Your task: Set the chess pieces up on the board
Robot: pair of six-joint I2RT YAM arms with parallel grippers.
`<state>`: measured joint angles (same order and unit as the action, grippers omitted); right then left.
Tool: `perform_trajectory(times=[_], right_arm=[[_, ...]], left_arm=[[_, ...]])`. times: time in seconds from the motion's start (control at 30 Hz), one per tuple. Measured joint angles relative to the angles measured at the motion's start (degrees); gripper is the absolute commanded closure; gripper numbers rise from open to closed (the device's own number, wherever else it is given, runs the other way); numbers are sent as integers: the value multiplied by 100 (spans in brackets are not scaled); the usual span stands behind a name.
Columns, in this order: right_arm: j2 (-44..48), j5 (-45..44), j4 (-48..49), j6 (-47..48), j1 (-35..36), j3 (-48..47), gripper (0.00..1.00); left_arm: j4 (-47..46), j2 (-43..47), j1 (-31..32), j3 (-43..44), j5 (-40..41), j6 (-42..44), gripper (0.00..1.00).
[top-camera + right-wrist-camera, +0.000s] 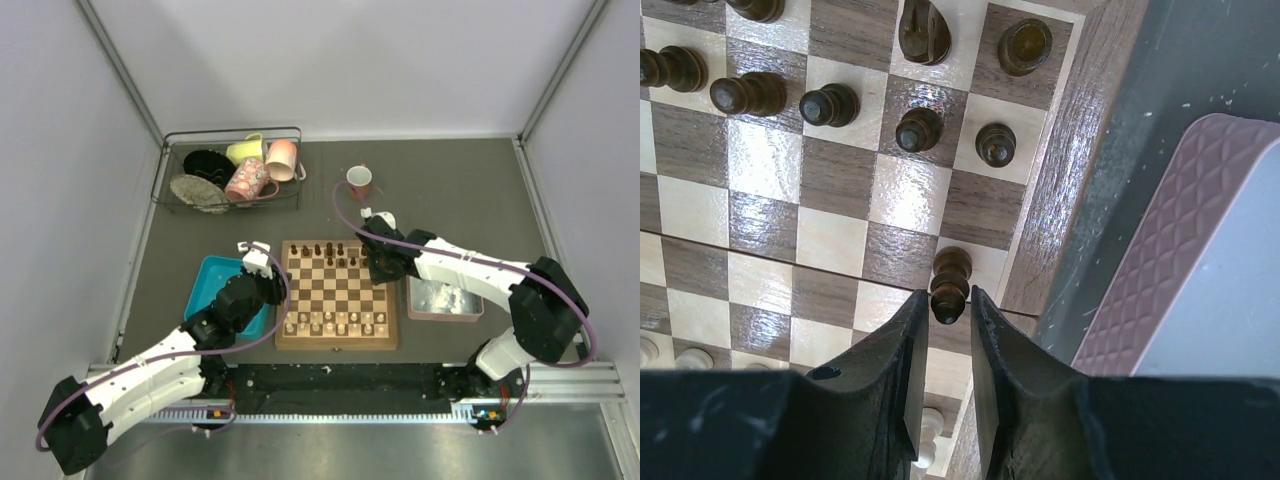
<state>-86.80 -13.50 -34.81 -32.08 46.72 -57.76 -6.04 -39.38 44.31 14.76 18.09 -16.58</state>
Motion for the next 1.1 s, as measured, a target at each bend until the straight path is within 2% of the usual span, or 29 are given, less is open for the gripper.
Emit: perform_trajectory(times=[0.33,0.67,0.93,1.1], right_arm=[[2,-31,2,11,0,0,99],[131,-17,-243,146,0,-254,100],[72,-4,-431,503,0,-1552,100],[-422,-17,-476,737,-2,-2210,100]], left_arm=[[0,0,0,0,-2,0,55],[-2,0,0,0,-2,0,55],[-28,0,0,-7,0,-2,55],[-42,2,0,-24,2,-4,55]])
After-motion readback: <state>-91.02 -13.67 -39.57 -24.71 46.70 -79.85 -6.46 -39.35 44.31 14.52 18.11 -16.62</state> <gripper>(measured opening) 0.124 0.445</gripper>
